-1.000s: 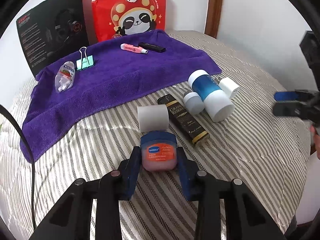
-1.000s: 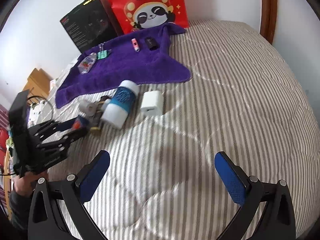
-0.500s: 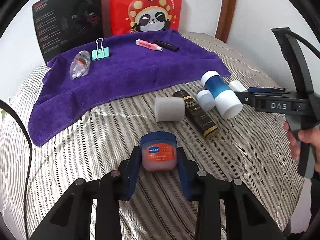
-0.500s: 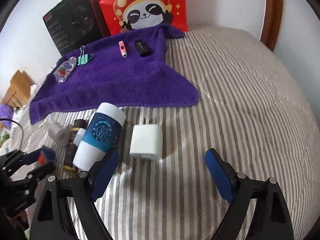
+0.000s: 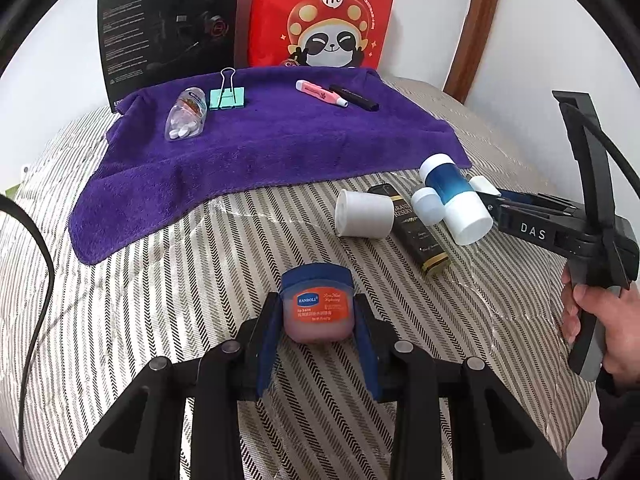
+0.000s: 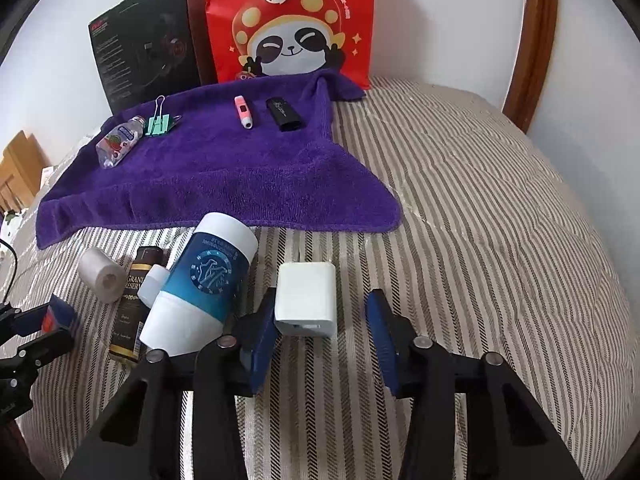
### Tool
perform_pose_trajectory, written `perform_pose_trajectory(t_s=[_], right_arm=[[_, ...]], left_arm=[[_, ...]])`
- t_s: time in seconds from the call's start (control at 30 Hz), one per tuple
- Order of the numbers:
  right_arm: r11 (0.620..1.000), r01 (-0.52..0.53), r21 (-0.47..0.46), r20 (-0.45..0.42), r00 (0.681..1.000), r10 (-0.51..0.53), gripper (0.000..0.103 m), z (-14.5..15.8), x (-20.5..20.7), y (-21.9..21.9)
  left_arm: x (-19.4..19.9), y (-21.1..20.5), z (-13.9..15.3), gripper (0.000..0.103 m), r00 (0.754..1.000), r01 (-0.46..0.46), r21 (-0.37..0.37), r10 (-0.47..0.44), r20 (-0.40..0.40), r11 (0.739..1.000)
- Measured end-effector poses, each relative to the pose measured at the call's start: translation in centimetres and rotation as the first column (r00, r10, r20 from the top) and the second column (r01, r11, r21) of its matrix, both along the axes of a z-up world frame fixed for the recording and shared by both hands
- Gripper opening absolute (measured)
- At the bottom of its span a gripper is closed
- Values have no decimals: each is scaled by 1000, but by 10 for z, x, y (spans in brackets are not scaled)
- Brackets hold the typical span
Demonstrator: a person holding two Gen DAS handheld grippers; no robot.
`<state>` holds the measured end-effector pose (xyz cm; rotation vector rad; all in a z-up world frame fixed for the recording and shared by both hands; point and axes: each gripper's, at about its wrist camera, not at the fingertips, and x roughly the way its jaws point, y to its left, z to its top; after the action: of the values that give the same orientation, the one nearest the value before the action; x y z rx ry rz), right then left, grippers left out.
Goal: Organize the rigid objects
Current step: 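Grasp the white charger with the right tool while the left tool carries the jar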
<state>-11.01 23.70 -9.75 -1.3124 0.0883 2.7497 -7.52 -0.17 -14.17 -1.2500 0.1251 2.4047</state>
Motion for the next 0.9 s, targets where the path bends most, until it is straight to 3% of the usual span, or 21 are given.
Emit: perform_pose_trajectory(t_s=[0.03, 0.07, 0.5, 0.9], right_arm=[[1000, -8, 0, 0, 1000, 8, 29, 0, -1, -1], [1000, -14, 3, 0, 1000, 14, 28, 1, -2, -2], [993, -80, -88, 38, 996, 84, 28, 12, 6, 10], [977, -191, -94, -29, 981, 189, 28, 58, -7, 12]], left_arm=[[0, -1, 0, 34, 1000, -2, -1, 2, 1, 1000], [0, -1, 1, 34, 1000, -4, -4, 4, 1, 1000], [-8, -23, 12, 34, 998, -65, 13, 65, 6, 998], [-43, -46, 54, 34, 994, -100, 33, 101, -52, 994]])
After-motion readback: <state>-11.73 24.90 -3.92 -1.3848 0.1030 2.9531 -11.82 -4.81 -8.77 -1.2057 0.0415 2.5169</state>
